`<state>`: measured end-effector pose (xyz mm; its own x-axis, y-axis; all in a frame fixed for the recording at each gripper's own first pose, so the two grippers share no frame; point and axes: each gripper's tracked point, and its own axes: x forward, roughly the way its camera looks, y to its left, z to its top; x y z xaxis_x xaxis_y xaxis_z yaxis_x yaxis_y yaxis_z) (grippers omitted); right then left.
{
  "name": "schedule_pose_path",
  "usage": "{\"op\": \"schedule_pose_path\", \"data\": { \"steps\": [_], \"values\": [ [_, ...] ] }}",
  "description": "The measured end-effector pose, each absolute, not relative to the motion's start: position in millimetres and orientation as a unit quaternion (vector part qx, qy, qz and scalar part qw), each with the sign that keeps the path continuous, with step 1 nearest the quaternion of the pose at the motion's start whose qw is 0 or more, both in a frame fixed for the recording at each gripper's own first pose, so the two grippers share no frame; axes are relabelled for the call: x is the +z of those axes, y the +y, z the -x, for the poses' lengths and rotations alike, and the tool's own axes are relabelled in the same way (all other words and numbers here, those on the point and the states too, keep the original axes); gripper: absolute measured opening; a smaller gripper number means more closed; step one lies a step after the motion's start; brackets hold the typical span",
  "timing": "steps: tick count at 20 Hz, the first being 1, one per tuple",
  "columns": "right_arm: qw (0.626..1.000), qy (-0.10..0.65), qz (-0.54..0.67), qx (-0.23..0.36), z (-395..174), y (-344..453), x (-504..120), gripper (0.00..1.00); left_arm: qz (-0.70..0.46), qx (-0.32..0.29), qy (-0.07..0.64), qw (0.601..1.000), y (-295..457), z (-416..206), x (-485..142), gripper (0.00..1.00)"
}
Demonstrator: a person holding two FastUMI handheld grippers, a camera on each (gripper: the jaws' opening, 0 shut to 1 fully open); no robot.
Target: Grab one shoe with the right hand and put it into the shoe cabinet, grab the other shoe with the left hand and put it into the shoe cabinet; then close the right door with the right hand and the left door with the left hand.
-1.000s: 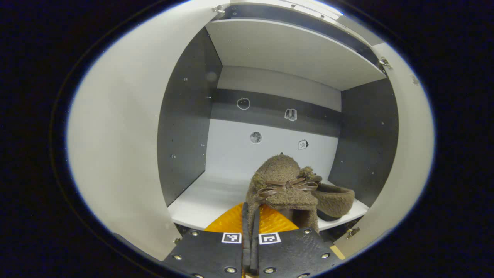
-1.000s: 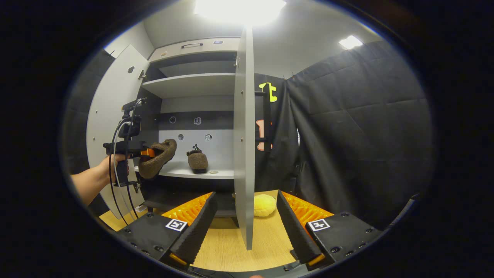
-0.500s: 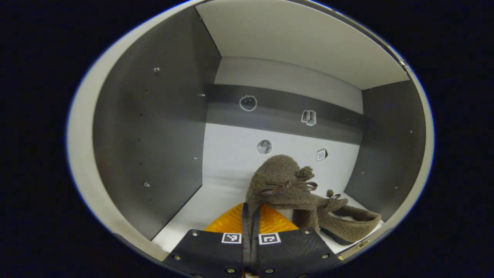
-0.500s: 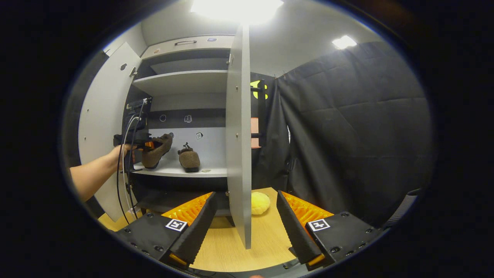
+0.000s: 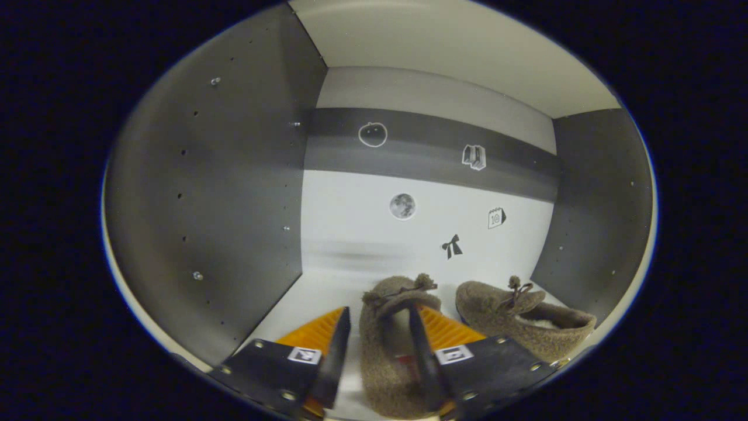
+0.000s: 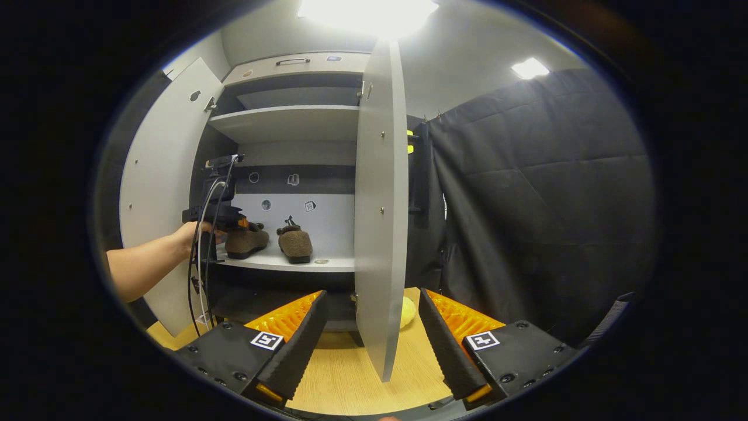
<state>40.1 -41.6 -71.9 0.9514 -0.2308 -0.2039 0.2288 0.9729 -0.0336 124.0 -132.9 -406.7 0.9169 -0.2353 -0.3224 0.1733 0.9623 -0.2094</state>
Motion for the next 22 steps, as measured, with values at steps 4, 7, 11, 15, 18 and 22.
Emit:
{"op": "schedule_pose_path", "data": {
  "steps": [4,7,11,15,18,22],
  "values": [
    [0.989,0.098,0.001,-0.107,-39.3,-42.5,-67.3,0.98,0.07,-0.116,0.13,0.982,-128.9,-101.5,-370.8,0.96],
    [0.991,0.096,-0.002,-0.094,-35.5,-47.8,-60.2,0.98,0.068,-0.126,0.092,0.985,-126.7,-67.8,-335.6,0.95],
    [0.993,0.092,-0.002,-0.069,-27.5,-52.7,-50.2,0.98,0.073,-0.13,0.066,0.987,-112.2,-6.3,-298.7,0.87],
    [0.995,0.088,-0.013,-0.042,-17.9,-56.8,-44.8,0.98,0.059,-0.13,0.049,0.989,-98.9,56.4,-280.9,0.95],
    [0.996,0.083,-0.017,-0.029,-11.7,-64.9,-39.6,0.98,0.054,-0.123,0.045,0.99,-82.8,102.3,-274.9,0.95],
    [0.996,0.08,-0.022,-0.023,-7.6,-82.4,-31.2,0.98,0.059,-0.124,0.038,0.99,-64.7,168.1,-270.4,0.96]
  ]
}}
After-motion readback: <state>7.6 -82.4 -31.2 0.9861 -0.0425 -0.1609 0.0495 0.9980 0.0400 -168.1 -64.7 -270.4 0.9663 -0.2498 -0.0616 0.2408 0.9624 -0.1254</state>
